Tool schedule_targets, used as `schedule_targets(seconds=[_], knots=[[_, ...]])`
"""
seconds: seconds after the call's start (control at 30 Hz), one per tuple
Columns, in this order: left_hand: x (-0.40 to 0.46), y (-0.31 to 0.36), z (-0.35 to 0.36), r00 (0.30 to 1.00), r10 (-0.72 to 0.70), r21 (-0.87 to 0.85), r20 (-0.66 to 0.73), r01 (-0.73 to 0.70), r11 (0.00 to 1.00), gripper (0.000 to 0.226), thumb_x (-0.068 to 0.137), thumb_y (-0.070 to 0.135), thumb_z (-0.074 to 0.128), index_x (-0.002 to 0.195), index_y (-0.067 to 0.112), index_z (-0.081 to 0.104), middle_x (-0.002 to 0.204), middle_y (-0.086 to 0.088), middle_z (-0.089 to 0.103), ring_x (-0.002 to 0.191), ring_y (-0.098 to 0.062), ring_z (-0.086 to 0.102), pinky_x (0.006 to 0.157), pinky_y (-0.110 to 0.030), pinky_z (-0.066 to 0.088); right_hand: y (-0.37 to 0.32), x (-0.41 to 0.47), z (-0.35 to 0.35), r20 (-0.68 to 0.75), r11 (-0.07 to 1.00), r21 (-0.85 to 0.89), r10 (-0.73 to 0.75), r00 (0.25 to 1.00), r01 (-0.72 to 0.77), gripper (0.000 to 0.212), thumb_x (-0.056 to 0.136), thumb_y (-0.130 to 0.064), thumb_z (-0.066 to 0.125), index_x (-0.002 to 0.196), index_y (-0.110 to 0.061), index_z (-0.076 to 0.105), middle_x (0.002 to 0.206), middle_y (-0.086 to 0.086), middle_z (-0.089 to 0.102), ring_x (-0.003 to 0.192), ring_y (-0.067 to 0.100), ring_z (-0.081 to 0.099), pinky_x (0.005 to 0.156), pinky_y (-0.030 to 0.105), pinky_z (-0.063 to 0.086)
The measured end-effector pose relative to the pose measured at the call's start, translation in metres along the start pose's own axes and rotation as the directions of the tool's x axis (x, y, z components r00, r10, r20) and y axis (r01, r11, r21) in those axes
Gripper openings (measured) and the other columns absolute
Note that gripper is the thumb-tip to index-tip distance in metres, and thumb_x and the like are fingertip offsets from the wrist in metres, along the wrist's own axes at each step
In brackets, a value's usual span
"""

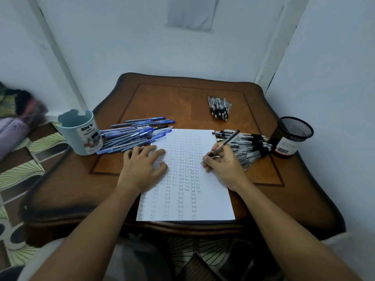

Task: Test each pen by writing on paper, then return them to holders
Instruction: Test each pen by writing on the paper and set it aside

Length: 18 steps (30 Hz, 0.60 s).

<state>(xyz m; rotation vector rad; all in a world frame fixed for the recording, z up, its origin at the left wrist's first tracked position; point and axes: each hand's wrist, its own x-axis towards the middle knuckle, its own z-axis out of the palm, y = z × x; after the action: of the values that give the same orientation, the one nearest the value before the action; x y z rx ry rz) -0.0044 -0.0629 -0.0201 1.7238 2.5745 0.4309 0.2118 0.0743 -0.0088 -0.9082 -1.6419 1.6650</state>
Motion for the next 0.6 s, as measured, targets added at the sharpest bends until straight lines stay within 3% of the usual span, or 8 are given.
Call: schedule_targets(seconds=[0.2,0.47,0.6], knots=[[-0.0011,0.0000,0.0006,1.000,0.003,-0.012,-0.009,-0.003,1.000,0.065,0.082,0.064,0.019,0.136,0.043,0.049,0.149,0.012,0.042,0.130,-0.016,0.032,0.108,-0.045,0.018,0.0036,-0.0011,0.0007,0.003,0.999,-0.047,-0.021,1.000,0.021,0.023,0.093,0.005,0.063,0.101,-0.011,0.049,0.087,0.019,0.064,0.079,0.032,0.065,0.074,0.044,0.054],[-0.0014,0.0002,0.0000,1.000,-0.004,0.001,-0.002,0.004,1.000,0.066,0.083,0.064,0.018,0.138,0.043,0.047,0.150,0.013,0.040,0.132,-0.016,0.031,0.109,-0.045,0.018,0.0064,-0.0007,0.0031,0.007,0.980,-0.188,-0.070,0.998,0.070,0.024,0.093,-0.001,0.065,0.097,-0.018,0.049,0.086,0.016,0.066,0.075,0.027,0.065,0.071,0.038,0.055],[-0.0011,-0.0001,0.0005,1.000,-0.002,0.005,0.002,0.002,1.000,0.065,0.083,0.064,0.018,0.138,0.044,0.047,0.150,0.013,0.040,0.131,-0.015,0.030,0.110,-0.046,0.018,0.0059,0.0000,0.0008,-0.011,0.996,-0.083,-0.033,0.999,0.032,0.022,0.093,0.002,0.064,0.099,-0.013,0.049,0.085,0.017,0.067,0.078,0.032,0.065,0.076,0.046,0.056]])
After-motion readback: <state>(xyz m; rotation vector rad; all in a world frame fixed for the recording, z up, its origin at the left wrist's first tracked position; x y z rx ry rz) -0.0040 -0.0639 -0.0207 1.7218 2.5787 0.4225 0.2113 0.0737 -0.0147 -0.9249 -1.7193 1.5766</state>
